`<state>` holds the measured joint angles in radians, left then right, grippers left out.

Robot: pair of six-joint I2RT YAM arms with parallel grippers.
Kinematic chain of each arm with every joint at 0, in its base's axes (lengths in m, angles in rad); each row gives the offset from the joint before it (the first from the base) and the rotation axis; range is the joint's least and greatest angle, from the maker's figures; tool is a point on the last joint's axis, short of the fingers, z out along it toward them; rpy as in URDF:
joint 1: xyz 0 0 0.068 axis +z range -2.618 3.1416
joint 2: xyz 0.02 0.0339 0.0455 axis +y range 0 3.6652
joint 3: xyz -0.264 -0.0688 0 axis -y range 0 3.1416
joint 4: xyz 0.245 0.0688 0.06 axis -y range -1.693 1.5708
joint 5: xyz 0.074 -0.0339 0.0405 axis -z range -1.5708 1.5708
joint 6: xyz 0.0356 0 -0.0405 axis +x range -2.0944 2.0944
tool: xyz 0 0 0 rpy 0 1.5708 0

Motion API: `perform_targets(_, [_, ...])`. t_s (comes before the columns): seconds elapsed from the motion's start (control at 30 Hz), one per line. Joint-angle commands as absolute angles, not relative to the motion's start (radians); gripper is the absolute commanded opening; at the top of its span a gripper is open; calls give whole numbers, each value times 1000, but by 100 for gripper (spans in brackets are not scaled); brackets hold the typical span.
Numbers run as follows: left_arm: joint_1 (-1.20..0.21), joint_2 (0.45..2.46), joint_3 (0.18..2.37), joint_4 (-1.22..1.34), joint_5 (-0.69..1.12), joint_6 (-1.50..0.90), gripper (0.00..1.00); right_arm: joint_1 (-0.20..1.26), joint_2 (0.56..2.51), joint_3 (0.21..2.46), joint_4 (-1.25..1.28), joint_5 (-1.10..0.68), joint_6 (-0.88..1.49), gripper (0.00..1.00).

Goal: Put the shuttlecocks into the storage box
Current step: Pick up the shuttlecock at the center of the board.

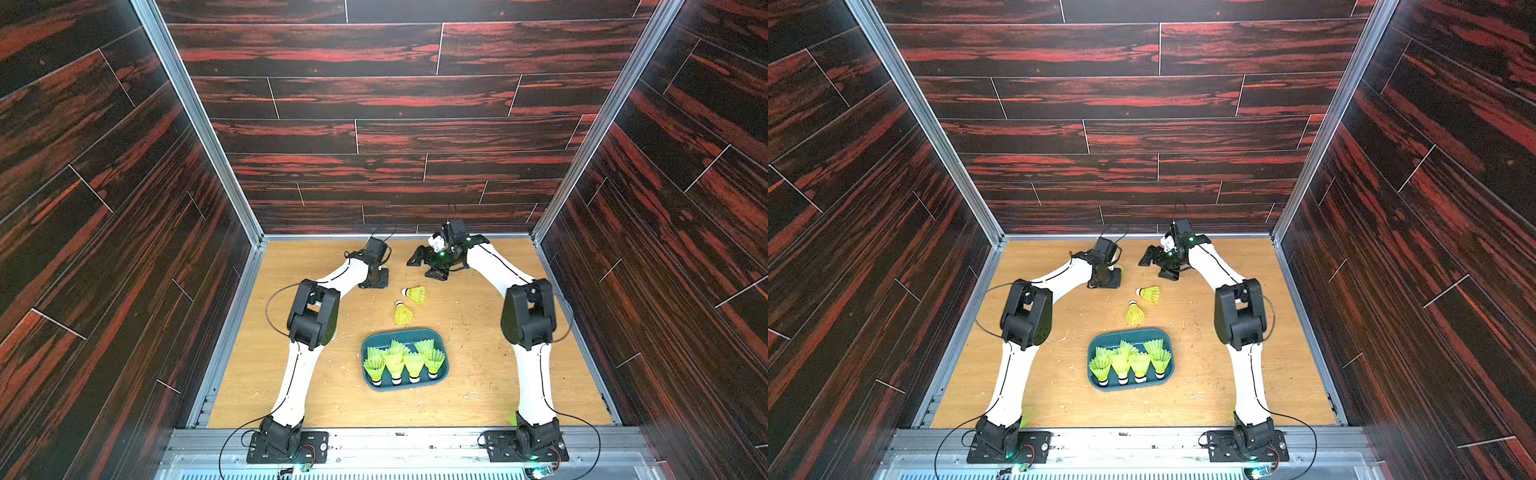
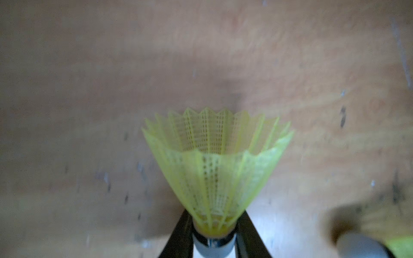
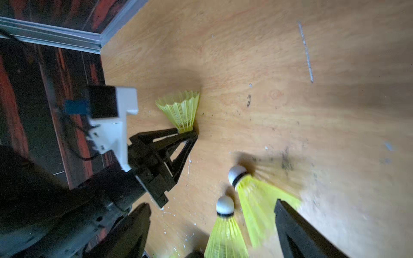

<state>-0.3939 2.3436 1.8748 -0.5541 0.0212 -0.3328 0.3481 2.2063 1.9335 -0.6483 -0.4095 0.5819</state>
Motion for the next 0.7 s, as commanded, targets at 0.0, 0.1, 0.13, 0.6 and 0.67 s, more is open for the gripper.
perform_targets(0.0, [-394,2204,1803,-535,42,-387,24,355,2093,1877,-622,-387,568,91])
perform_targets(0.1, [-396,2109,1718,-509,85,-453,23,364,2009,1793,-610,-371,563,90])
perform_targets(0.13, [-400,2079,1686,-502,102,-476,22,368,1980,1760,-604,-367,563,90])
perform_targets(0.6, [-576,1703,1387,-458,369,-817,20,457,1468,1244,-722,-350,582,89])
perform_targets(0.67, [-606,1675,1356,-424,379,-863,21,469,1412,1211,-770,-313,591,89])
